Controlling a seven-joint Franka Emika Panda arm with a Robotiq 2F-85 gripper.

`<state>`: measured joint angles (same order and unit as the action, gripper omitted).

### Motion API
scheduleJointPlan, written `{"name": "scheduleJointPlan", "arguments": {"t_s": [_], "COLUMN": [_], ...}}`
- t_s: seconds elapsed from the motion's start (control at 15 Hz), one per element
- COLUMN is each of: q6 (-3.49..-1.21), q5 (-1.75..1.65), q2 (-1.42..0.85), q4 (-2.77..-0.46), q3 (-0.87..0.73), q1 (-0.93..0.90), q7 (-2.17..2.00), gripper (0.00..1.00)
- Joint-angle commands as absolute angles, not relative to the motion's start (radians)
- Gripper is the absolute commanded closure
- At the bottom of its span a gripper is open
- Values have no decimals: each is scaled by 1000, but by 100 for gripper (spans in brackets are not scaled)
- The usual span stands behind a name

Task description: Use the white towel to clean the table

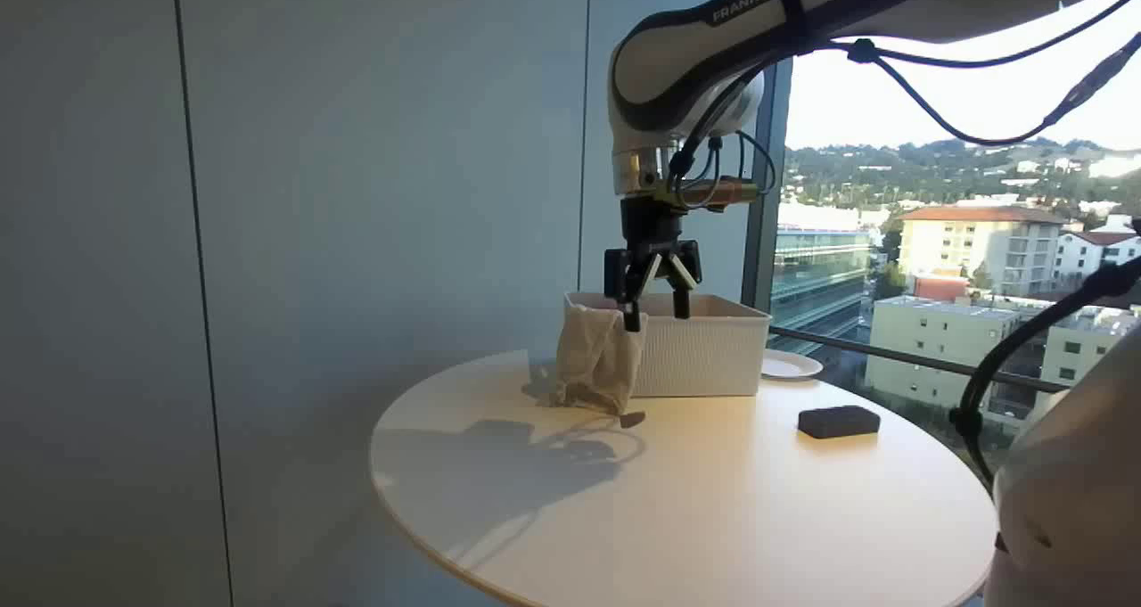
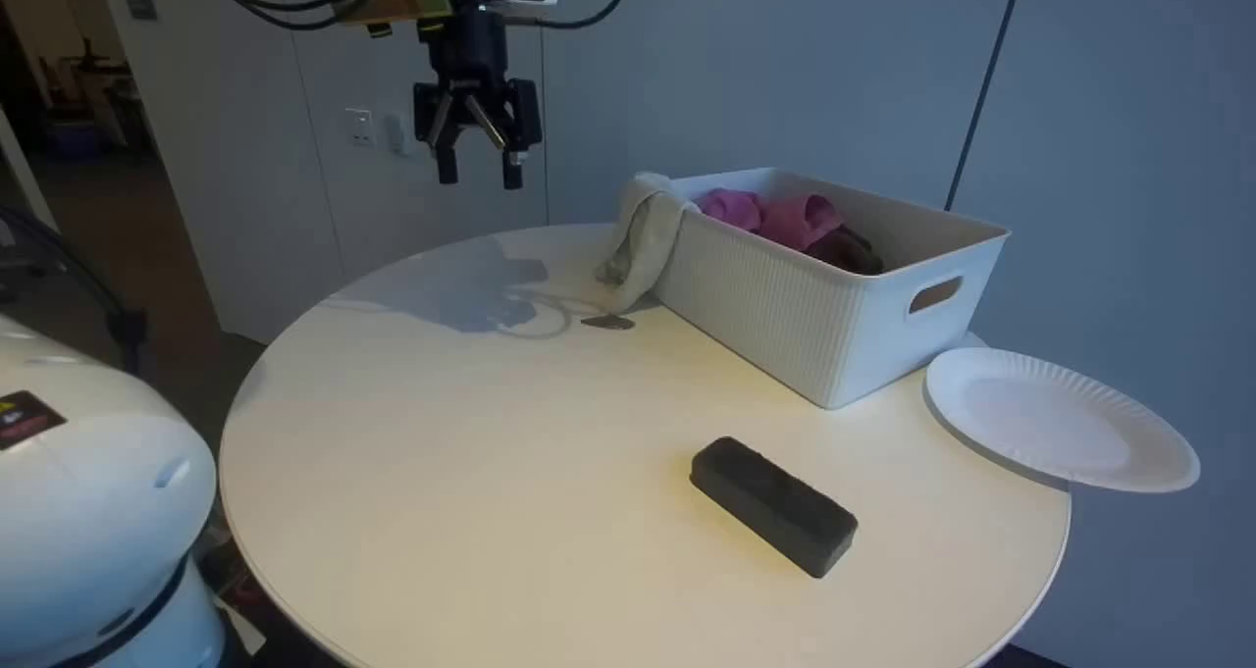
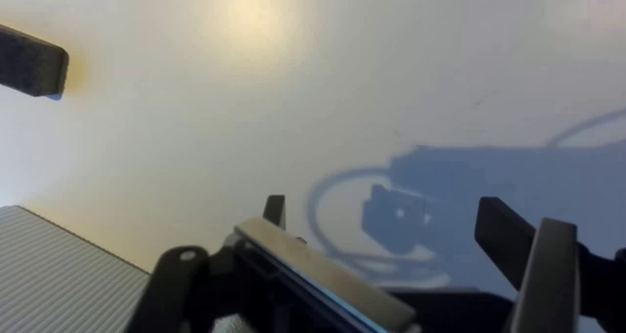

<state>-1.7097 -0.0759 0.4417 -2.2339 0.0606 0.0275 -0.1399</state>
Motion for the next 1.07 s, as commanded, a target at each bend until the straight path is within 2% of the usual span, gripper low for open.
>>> {"name": "scheduleJointPlan", "arguments": {"t_s": [0.0,0.73,1.0], "q6": [-1708,-1710,-1836], "q5": [-78,-78,-99], "q2": [440,444,365], "q4": [-2229,-2223,-2216], "q3": [54,54,34], "q1": [20,20,43], "q7": [-142,-142,-158], "gripper": [0,0,0]}}
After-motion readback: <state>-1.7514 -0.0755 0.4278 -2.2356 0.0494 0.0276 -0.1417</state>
